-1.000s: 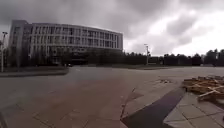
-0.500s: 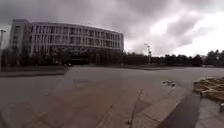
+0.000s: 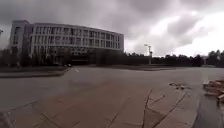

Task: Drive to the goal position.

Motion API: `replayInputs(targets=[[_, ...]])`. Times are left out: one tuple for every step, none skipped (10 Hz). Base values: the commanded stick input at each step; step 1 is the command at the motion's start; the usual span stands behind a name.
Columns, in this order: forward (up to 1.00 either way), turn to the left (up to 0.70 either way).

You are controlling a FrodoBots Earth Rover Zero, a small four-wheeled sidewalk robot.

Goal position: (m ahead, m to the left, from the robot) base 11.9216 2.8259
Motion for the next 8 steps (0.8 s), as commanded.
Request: replayInputs(targets=[[0.85, 0.00], [0.85, 0.00], [0.85, 0.10], [0.85, 0.33], [0.85, 0.00], [0.85, 0.00], [0.85, 0.00], [0.85, 0.00]])
